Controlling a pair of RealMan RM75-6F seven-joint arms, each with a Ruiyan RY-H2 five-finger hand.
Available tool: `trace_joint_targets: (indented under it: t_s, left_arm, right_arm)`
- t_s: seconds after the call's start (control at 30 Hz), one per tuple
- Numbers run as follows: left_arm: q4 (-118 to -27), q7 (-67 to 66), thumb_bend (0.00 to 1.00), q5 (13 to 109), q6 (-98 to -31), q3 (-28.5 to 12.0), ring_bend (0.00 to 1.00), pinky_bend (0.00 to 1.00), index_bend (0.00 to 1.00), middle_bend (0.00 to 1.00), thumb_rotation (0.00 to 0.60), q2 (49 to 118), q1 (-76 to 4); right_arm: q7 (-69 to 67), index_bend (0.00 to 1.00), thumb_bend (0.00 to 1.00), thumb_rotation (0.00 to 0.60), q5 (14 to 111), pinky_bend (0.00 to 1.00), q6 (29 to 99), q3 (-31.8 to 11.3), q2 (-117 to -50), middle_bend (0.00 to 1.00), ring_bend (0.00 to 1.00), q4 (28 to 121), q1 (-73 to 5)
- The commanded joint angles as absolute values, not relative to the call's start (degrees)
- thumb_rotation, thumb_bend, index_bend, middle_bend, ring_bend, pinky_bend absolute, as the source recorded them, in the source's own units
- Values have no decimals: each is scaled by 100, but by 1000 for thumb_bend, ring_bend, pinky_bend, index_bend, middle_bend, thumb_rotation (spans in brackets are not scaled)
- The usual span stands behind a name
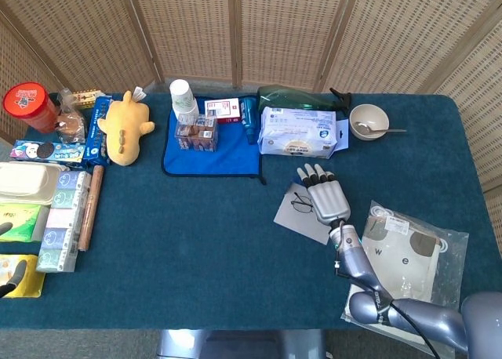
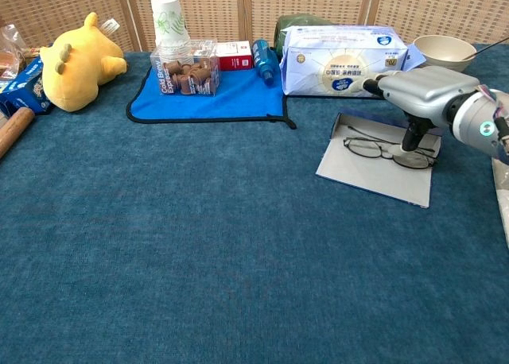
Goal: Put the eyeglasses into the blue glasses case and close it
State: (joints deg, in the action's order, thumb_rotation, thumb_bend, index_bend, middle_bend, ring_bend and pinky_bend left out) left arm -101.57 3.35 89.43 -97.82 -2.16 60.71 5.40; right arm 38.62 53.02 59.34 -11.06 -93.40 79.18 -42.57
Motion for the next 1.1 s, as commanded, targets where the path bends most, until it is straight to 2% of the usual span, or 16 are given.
trace_joint_targets:
  t_s: [0.03, 0.57, 1.1]
  left_arm:
    - [-10165, 327, 296, 8950, -9788, -219, 0, 0, 216, 119, 600, 6071, 540]
    - [-10225, 249, 295, 8971, -9777, -226, 0, 0, 216, 119, 600, 6068, 530]
    - [-10241, 217, 295, 8969, -9768, -237, 0, 0, 216, 119, 600, 6068, 522]
  right_arm:
    - [3768, 0, 244, 600, 5264, 204, 5849, -1165, -9371, 23, 19, 7776, -4309]
    - [3603, 0, 246, 600, 5188, 203, 5693, -1255, -9292, 26, 21, 7486, -4418]
    - [3681, 0, 247, 600, 5131, 203, 5806, -1169, -9252, 27, 21, 7774, -4393]
